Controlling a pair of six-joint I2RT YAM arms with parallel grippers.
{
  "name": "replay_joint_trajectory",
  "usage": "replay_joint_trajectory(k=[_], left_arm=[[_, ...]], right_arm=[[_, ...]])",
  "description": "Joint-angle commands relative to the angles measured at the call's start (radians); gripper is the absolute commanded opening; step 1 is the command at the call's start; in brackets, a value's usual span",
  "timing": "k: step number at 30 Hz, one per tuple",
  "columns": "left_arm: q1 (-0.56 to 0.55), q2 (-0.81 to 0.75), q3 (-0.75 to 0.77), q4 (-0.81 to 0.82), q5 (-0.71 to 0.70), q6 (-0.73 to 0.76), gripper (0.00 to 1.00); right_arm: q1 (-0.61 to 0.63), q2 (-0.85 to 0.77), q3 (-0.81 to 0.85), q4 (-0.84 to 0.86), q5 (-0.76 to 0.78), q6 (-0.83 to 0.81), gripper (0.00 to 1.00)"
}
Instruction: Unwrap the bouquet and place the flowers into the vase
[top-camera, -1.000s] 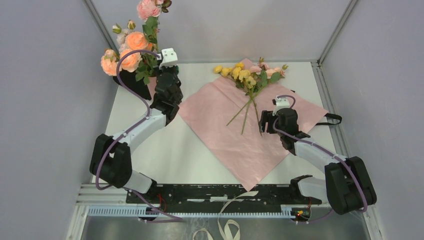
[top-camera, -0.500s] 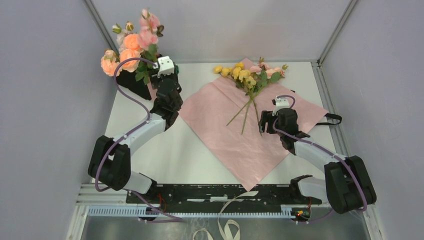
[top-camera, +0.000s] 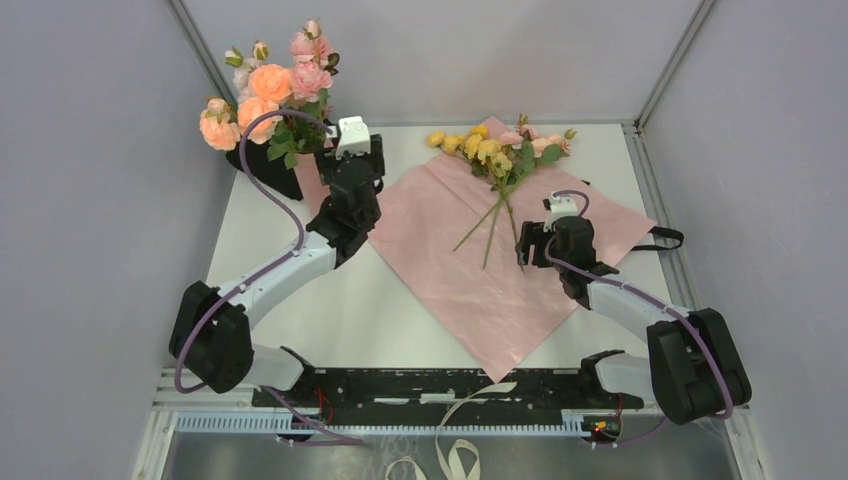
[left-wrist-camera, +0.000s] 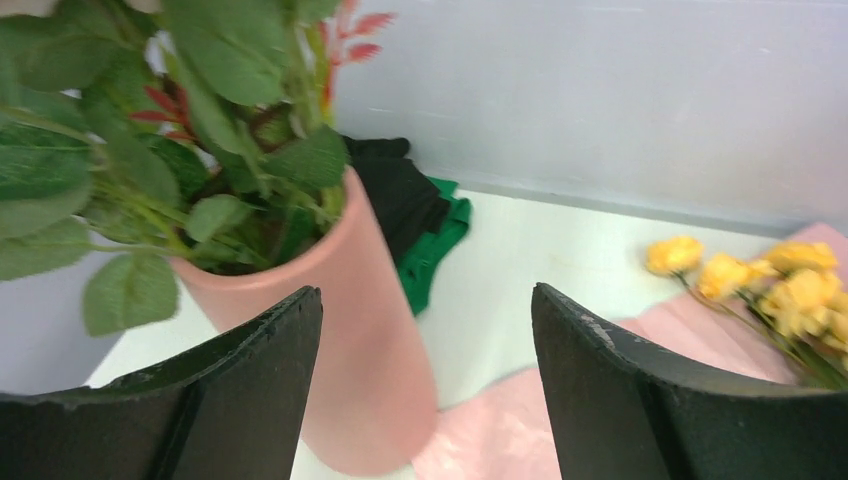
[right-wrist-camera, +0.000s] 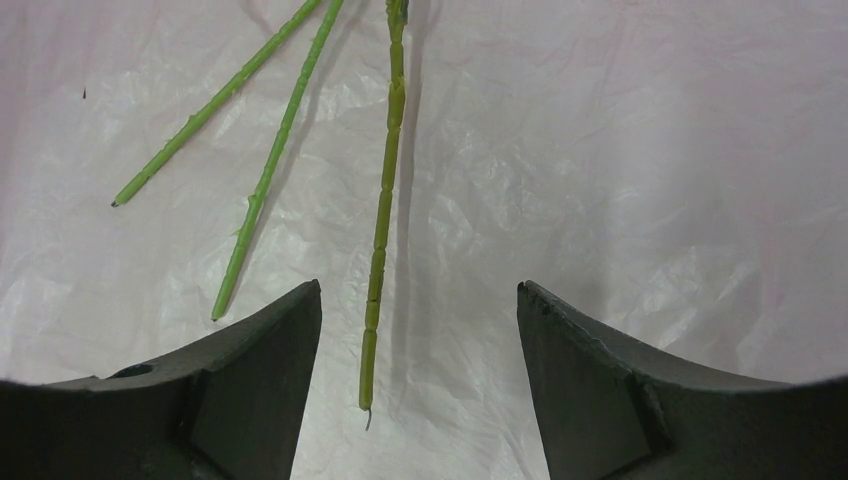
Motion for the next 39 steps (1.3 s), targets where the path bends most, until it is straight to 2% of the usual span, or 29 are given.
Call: replay_joint_trajectory(k=[1,7,10,16,20,26,32,37,38,39], left_arm=[[-0.064,-0.029,0.091,-0.205,0.018,-0.178,0.82],[-0.133,0.026,0.153,-0.407,0.073,-0.363,0.82],[-0.165,0.05,0.148,-0.444,0.116,-0.412,0.82],[-0.19,0.115,0.177,-0.595,0.197,-0.536,0.82],[-0.191,0.132,0.173,-0.64,0.253,-0.597,0.83],[-0.192,0.126,0.155,-0.662,0.329,-0.648,0.99],[-0.191,0.133,0.156,-0.651,0.347,-0.651,1.0],[-0.192,0.149,0.167,-0.643,0.37,-0.648,1.0],[-0.192,0.154,0.17,-0.643,0.371,-0.648,1.0],[-0.19,0.155,0.17,-0.643,0.373,-0.648,1.0]], right_arm=[[-0.003,0.012,0.033,0.037,-0.006,0.004,0.78],[0.003,0.085,0.152,-0.017,0.009,-0.013,0.77],[0.006,0.181,0.294,-0.113,0.022,-0.056,0.77],[0.009,0.44,0.664,-0.436,0.083,-0.19,0.76],[0.009,0.549,0.83,-0.547,0.134,-0.22,0.71],[0.009,0.67,0.937,-0.606,0.133,-0.245,0.71],[0.008,0.731,0.925,-0.585,0.116,-0.247,0.69],[0.008,0.751,0.917,-0.576,0.113,-0.244,0.56],[0.009,0.751,0.913,-0.572,0.112,-0.243,0.52],[0.009,0.751,0.908,-0.569,0.109,-0.243,0.43]])
